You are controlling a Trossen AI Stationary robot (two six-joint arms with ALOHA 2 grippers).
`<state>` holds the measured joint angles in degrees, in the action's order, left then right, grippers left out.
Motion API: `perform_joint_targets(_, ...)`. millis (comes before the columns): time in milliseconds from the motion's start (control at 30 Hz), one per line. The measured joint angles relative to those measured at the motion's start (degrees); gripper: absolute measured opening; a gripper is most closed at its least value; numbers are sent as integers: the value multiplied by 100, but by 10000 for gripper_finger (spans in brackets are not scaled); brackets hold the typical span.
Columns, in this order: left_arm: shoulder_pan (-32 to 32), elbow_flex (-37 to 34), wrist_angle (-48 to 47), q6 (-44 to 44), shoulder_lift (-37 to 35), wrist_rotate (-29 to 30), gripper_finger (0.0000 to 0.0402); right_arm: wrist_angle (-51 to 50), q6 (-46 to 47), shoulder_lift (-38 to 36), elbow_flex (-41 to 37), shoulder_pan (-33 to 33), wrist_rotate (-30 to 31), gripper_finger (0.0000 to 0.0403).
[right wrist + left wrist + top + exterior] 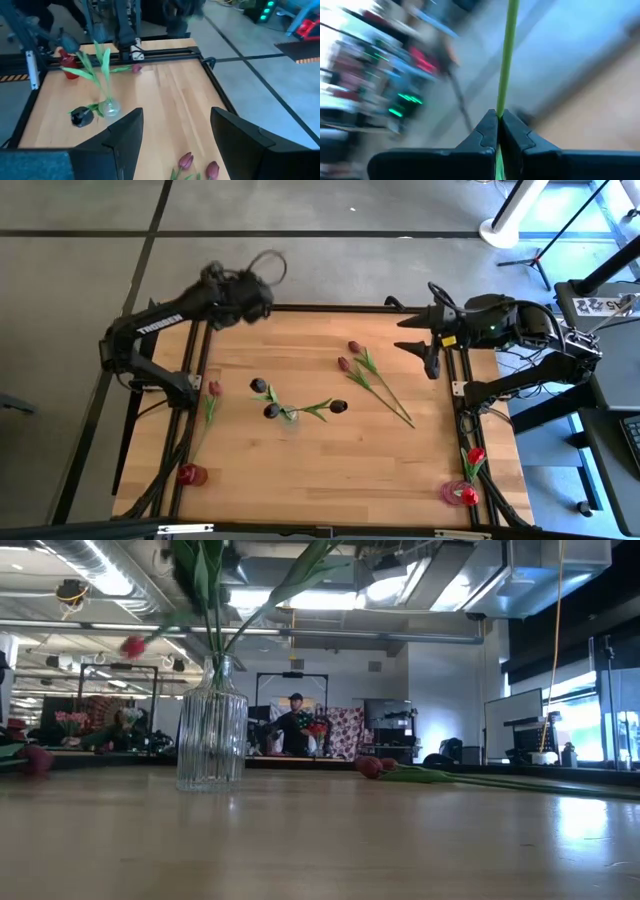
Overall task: Sort flowers into vase by color
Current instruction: Put the red flower into the violet transparent vase
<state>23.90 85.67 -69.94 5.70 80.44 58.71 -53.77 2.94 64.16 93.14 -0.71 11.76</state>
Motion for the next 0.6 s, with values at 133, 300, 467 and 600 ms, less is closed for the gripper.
perform_joint_targets(133, -7, 598, 1604, -2382, 0, 991, 0, 95, 595, 0, 0, 0, 564, 232)
perform_joint_targets(300, -136, 905, 4611, -5873, 0, 753, 0, 431, 1732, 10, 0, 0, 769, 232)
perform_joint_targets(467, -527, 911, 6499, -8183, 1, -512, 0, 758, 3137, 13, 0, 0, 665, 232)
perform_joint_targets(600, -853, 911, 7238, -9123, 46, -1293, 0, 1037, 4270, 16, 0, 0, 665, 232)
